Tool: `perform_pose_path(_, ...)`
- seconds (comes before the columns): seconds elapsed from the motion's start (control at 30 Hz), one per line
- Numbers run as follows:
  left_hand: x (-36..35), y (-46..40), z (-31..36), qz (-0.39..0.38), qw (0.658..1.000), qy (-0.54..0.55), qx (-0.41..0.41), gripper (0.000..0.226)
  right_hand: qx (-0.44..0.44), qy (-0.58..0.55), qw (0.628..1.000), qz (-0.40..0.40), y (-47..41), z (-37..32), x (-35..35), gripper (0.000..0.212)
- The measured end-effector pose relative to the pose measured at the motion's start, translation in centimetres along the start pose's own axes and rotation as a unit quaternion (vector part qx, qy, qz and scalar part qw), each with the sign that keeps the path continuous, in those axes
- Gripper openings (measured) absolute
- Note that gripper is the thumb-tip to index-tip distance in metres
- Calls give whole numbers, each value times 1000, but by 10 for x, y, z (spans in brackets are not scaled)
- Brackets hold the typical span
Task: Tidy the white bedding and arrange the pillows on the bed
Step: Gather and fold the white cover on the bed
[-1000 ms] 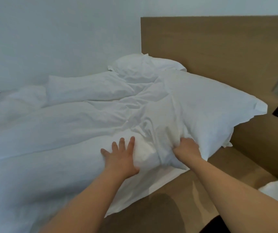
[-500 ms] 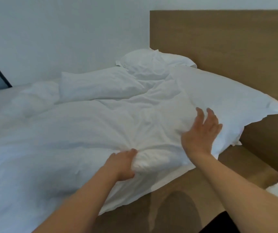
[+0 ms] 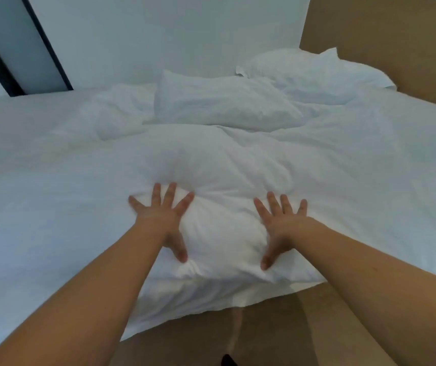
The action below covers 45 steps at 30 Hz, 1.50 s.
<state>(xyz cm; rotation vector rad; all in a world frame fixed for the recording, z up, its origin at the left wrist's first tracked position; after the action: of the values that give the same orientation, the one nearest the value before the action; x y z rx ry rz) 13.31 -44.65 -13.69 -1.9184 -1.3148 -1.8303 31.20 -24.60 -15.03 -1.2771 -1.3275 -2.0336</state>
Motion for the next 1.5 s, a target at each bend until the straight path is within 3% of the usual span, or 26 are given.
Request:
perform_pose_path(0.13,-35,-11,23,-78,996,-19,-34,148,-24,76,993,-83,-12,-14,-25,152)
perform_pose_path(0.23,-24,-3,21,-120,991,-9,-55,137,-38,23,984,-173,-19,-19,-1,138)
perform_pose_path(0.3,0,3,12,-141,985,43,-92,115,-1,-84,964,-254,-21,-23,34,89)
perform_pose_path(0.33,14,3,5,-136,982,82,-102,99,23,-148,959,-242,-24,-25,55,58)
perform_pose_path(0.37,29,0,-4,-112,981,123,-99,84,40,-192,964,-181,-29,-24,79,44)
perform_pose_path(0.4,44,-8,-14,-66,982,155,-84,74,52,-217,970,-91,-37,-21,103,44)
perform_pose_path(0.47,75,-27,-35,66,982,170,-50,68,76,-239,962,109,-59,-17,143,53)
perform_pose_path(0.53,86,-49,-48,172,973,153,-18,68,73,-223,940,248,-82,-19,151,61)
perform_pose_path(0.57,83,-61,-53,183,973,140,0,68,61,-183,948,252,-94,-24,140,64)
perform_pose_path(0.6,69,-76,-55,150,981,126,10,68,57,-144,967,203,-107,-32,119,66)
perform_pose_path(0.7,20,-104,-52,-87,992,94,-5,74,64,-66,995,-36,-138,-54,72,68)
perform_pose_path(0.77,36,-116,-53,-125,984,122,-39,60,63,-84,993,-56,-159,-62,111,45)
perform_pose_path(0.83,82,-137,-67,-25,989,137,-49,30,37,-102,994,34,-179,-62,173,25)
perform_pose_path(0.9,120,-161,-96,90,981,171,-4,18,17,-114,970,216,-196,-58,232,23)
perform_pose_path(0.97,138,-188,-127,169,959,225,31,15,27,-134,923,360,-214,-64,268,36)
perform_pose_path(1.0,143,-203,-140,198,949,241,34,14,36,-142,913,381,-227,-70,276,48)
perform_pose_path(1.1,150,-245,-180,248,938,233,63,33,50,-152,934,320,-278,-96,285,77)
perform_pose_path(1.23,130,-301,-246,193,929,262,177,73,48,-163,936,307,-332,-124,300,107)
perform_pose_path(1.33,118,-343,-293,183,931,231,213,112,60,-151,943,290,-364,-144,313,127)
perform_pose_path(1.43,120,-379,-335,184,919,259,233,137,40,-84,973,211,-398,-146,294,137)
perform_pose_path(1.5,120,-399,-358,171,907,309,230,141,-4,-89,985,150,-414,-134,281,136)
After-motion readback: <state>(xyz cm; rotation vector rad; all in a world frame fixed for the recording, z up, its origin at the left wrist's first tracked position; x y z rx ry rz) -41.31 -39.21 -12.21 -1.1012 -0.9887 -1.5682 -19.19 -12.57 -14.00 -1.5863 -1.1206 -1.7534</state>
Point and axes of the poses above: each hand's wrist, its own y-axis away from the middle knuckle, its own x-axis out of the back of the hand, z = x × y, the point moved 4 cm from there along -y, towards the middle knuckle, and after that the axes turned 2 degrees about -z, right-handed, at the moved point
